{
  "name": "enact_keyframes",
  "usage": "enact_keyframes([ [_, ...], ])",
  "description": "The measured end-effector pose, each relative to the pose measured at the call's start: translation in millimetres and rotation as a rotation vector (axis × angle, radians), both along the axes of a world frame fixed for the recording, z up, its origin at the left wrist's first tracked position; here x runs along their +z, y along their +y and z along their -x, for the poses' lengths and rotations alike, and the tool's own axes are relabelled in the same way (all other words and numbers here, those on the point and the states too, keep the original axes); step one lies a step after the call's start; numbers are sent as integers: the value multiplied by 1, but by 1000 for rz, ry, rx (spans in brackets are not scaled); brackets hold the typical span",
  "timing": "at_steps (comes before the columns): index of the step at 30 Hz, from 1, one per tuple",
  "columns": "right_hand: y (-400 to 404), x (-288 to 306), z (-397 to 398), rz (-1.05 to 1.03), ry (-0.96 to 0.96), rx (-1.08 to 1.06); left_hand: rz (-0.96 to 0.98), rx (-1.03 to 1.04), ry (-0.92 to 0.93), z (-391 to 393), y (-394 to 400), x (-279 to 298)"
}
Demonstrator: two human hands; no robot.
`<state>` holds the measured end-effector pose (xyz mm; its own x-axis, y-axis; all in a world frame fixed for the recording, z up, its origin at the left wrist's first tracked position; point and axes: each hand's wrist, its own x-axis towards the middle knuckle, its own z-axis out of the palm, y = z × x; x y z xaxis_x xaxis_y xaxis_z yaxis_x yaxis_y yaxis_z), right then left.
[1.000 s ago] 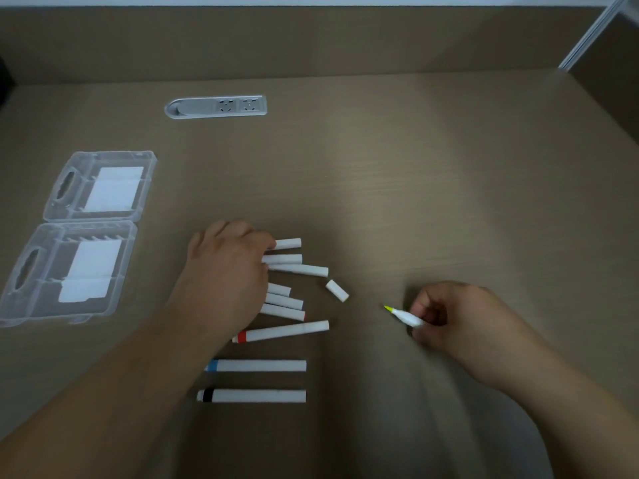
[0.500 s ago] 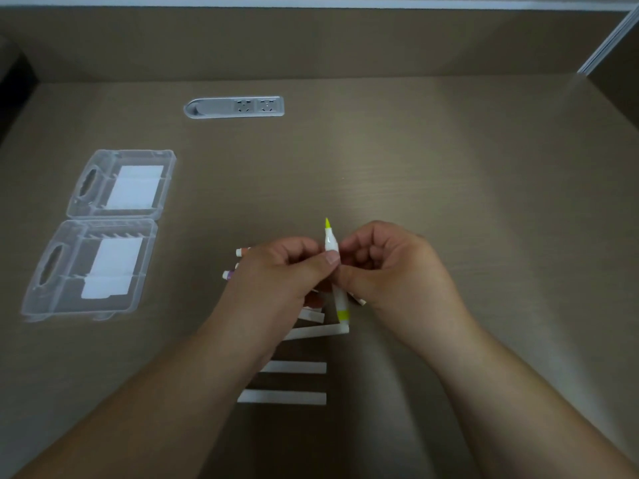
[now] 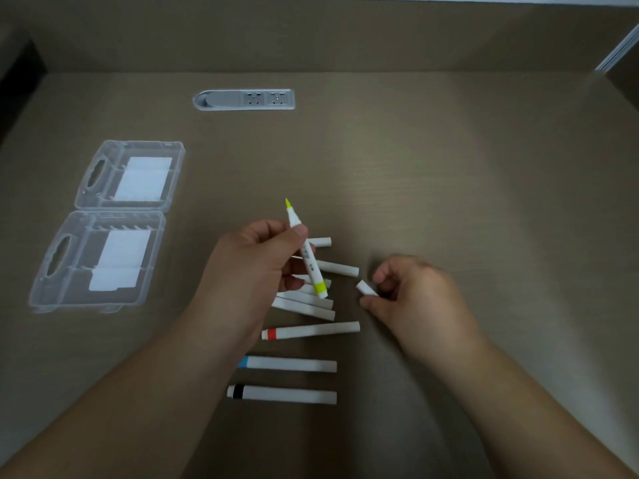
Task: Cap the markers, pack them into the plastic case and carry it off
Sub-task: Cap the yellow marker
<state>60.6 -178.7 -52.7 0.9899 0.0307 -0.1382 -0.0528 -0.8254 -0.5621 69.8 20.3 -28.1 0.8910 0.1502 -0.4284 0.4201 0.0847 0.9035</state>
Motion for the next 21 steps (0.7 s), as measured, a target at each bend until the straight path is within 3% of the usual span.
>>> enact_keyframes([
  [5, 2, -3, -2, 11, -46, 104, 11, 16, 15, -1, 2, -4],
  [14, 2, 14, 3, -601, 89, 88, 66, 17, 1, -2, -5, -2],
  [21, 9, 18, 4, -717, 126, 61, 74, -2, 9, -2, -11, 2],
])
